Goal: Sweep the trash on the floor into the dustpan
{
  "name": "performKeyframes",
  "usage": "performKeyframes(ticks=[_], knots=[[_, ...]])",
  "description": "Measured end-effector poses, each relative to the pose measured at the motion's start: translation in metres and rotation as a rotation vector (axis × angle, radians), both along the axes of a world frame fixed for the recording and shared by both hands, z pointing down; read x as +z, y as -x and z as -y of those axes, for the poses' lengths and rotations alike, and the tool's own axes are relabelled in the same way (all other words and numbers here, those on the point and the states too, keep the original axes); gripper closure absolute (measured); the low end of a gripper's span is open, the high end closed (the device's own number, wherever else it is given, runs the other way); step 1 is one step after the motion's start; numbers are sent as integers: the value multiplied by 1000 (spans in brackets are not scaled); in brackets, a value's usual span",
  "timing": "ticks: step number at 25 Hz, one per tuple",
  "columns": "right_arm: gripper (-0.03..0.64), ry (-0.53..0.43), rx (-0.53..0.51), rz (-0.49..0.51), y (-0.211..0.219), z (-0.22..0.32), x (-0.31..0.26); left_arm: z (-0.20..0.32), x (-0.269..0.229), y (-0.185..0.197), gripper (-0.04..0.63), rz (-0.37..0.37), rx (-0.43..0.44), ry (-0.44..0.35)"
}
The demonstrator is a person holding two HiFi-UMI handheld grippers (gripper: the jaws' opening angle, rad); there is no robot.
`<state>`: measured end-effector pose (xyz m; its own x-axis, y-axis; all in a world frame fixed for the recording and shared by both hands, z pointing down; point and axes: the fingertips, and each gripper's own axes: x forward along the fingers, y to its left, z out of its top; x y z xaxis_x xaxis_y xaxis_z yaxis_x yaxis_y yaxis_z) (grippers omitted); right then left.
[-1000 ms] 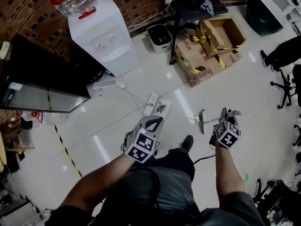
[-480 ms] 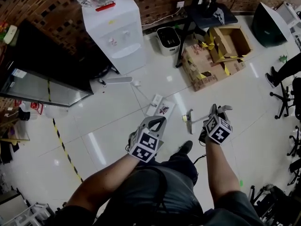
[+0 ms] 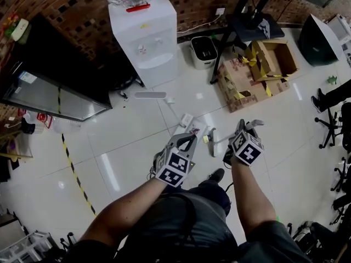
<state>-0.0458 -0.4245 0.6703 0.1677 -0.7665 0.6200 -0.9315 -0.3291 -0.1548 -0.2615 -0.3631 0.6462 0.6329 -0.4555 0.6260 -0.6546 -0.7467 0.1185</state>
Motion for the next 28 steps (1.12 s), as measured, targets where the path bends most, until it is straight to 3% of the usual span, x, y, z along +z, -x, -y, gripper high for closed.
performKeyframes(ticks=[7,12,18,23,28], knots=[[506,-9,-24,34,45,14,-6,14,18,13,588,16,-24,39],[505,-14,19,80,55,16,-10,19,18,4,588,0,-8,44],[506,-45,-20,91,69,17,-21,20,22,-5,588,-1,0,54],[514,-39,-44,48,68,14,-26,24,16,-5,588,-11,3,45],[526,-55,0,16,35,-2,-38,26,11,-1,588,-12,2,45]])
